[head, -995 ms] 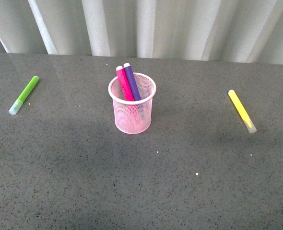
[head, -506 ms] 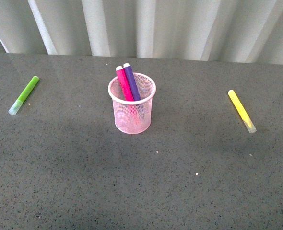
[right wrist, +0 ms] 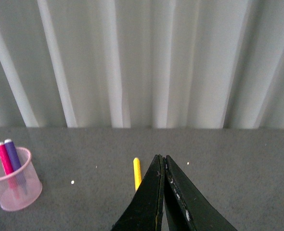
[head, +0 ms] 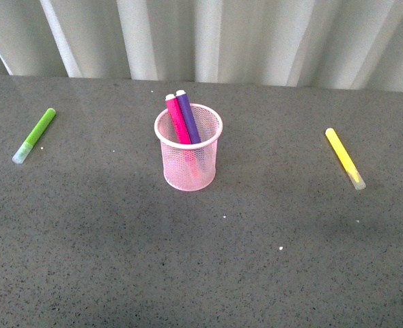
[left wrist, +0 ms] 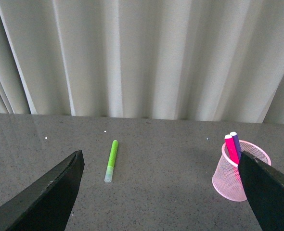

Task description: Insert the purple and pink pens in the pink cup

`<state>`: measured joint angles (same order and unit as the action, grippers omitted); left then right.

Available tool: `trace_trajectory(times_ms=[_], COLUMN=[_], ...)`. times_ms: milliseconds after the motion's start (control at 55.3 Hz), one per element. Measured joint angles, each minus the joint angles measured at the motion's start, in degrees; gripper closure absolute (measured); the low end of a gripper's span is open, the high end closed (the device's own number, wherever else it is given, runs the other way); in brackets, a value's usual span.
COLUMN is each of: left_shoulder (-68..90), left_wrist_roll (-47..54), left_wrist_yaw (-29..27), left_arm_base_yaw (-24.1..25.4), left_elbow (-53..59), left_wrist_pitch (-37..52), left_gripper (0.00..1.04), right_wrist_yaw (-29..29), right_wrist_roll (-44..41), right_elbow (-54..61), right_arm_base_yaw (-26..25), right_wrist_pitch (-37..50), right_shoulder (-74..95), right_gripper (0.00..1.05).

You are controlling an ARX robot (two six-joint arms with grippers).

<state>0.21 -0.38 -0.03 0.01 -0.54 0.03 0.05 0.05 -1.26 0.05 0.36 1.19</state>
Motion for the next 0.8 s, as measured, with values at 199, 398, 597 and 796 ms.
trace_trajectory(times_ms=[199, 398, 597, 796], left_shoulder=[0.00, -0.02, -0.02, -0.02], left_wrist_roll=[0.02, 0.02, 0.02, 0.02], left_wrist_yaw=[0.02, 0.00, 0.00, 0.00], left_arm_base_yaw=[0.00, 0.00, 0.00, 0.00], left_elbow=[0.00, 0.00, 0.00, 0.00], left_wrist_pitch=[0.00, 0.00, 0.00, 0.00], left_gripper=[0.07, 0.07, 0.07, 0.07], right_wrist_yaw=[-0.07, -0.07, -0.07, -0.07], right_wrist_roll=[0.00, 0.00, 0.00, 0.04], right_elbow=[0.00, 0.00, 0.00, 0.00], right_arm_base_yaw=[0.00, 0.00, 0.00, 0.00], right_wrist_pitch=[-0.26, -0.26, -0.26, -0.26], right_shoulder=[-0.94, -0.94, -0.94, -0.94], right_gripper=[1.01, 0.87, 0.50, 0.05])
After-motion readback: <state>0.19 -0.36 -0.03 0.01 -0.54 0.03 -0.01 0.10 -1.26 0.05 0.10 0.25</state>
